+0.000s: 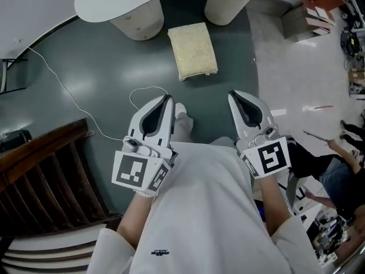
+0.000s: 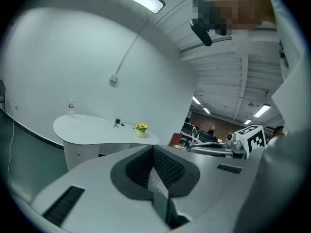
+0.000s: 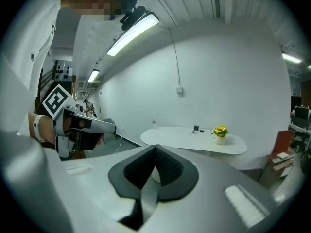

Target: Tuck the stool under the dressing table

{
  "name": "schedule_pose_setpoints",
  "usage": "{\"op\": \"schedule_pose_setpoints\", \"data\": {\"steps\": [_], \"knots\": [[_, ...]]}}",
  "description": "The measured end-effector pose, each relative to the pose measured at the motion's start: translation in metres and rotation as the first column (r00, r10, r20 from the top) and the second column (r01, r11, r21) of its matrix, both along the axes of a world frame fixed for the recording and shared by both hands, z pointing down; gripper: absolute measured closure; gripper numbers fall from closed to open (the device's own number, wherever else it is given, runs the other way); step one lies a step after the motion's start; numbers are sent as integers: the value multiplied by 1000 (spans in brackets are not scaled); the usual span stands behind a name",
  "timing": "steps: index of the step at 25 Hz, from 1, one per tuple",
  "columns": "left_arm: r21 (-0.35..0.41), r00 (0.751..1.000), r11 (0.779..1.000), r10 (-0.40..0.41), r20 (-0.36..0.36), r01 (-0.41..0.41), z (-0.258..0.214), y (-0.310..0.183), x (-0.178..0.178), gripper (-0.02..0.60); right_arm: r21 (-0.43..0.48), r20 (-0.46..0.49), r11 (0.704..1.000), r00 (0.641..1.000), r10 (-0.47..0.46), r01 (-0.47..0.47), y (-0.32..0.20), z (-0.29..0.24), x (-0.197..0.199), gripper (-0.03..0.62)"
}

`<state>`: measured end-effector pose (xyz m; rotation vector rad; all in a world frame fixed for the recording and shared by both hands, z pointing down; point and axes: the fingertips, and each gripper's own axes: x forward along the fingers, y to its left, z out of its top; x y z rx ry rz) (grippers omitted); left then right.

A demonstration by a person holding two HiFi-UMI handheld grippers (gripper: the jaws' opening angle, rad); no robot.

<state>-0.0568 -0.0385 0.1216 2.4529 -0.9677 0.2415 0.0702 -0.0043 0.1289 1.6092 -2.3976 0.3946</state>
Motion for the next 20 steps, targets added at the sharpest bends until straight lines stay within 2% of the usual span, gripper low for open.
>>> {"op": "schedule_pose_setpoints", "data": {"steps": [6,10,14,20], "knots": [[-9,999,999,-34,-2,34,8,-33,-18,574,16,-26,1000,999,-25,25,-38,-3,-10,582],[-9,998,998,-67,0,67,6,-41,-10,574,16,-5,998,999,-54,54,-56,-1,-2,582],[-19,991,991,-131,12,131,14,-46,-10,574,43,19,991,992,-125,124,-73,-3,-7,582],[-53,982,980,-191,5,191,14,-56,15,574,40,44,978,977,-206,205,-91,-2,8,582]]}}
